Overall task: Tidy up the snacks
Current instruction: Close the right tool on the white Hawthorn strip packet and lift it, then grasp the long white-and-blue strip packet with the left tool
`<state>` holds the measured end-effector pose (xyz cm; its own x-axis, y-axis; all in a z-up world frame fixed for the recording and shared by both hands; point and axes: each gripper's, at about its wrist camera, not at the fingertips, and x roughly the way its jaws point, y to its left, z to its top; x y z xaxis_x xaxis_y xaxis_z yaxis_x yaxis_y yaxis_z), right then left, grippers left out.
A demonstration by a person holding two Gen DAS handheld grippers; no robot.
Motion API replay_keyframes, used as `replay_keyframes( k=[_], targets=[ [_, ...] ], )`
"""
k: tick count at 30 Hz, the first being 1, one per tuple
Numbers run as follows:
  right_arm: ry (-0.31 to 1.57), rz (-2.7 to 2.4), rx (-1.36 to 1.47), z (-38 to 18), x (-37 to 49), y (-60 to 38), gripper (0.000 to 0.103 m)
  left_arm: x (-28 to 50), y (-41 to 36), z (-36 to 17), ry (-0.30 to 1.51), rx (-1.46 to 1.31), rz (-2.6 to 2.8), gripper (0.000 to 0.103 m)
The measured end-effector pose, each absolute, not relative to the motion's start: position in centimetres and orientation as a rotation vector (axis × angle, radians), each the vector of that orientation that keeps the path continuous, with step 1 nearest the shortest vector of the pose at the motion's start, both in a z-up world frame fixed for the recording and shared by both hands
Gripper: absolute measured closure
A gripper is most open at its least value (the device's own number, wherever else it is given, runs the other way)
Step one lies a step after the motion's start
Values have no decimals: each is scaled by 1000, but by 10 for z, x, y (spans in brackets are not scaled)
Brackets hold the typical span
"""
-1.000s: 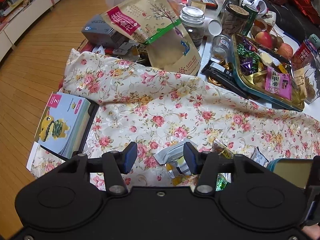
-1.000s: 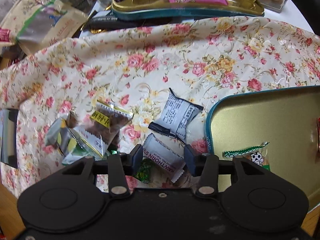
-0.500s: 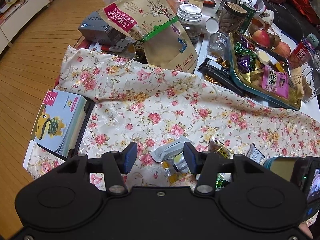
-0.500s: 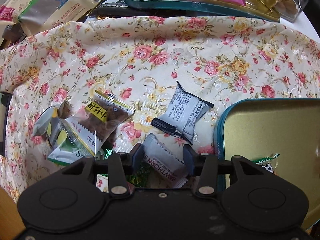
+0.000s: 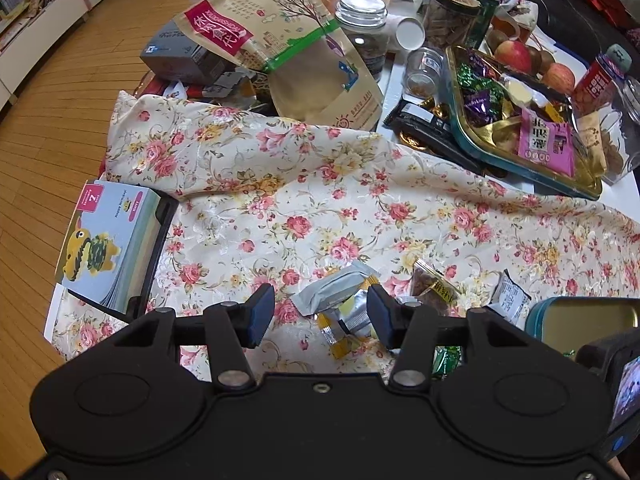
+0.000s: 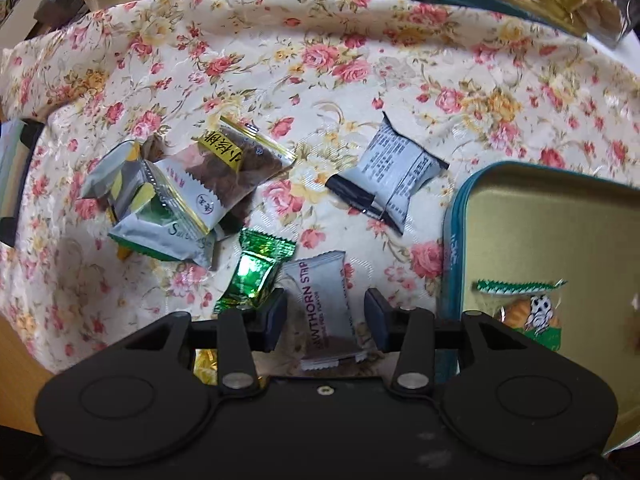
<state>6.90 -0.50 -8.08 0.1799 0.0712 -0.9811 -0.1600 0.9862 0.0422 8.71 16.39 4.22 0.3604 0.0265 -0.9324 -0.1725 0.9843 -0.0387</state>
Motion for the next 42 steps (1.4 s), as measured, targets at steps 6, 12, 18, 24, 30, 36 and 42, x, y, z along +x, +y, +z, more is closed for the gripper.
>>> replay_keyframes(
  k=[6,12,18,24,30,36,42],
  targets=[
    [1348,175,-125,-78,62,0,79,90,163,36,1202,-101,118,46],
    [1364,192,15,-64,66,-15,80,92,160,27,1228,-95,118,46],
    [1331,211,226,-32,69,-39,80,83,139,14,1266,-59,39,46],
    [1272,187,309,-5,66,-64,80,68,113,-6,1295,17,-55,46],
    [1237,192,339,9,60,-74,80,84,127,-4,1237,-36,-15,46],
    [1201,204,360,20,56,-75,80,100,144,-3,1195,-51,40,46],
    [1178,221,339,25,55,-68,80,110,153,-31,1271,-110,100,46]
  ],
)
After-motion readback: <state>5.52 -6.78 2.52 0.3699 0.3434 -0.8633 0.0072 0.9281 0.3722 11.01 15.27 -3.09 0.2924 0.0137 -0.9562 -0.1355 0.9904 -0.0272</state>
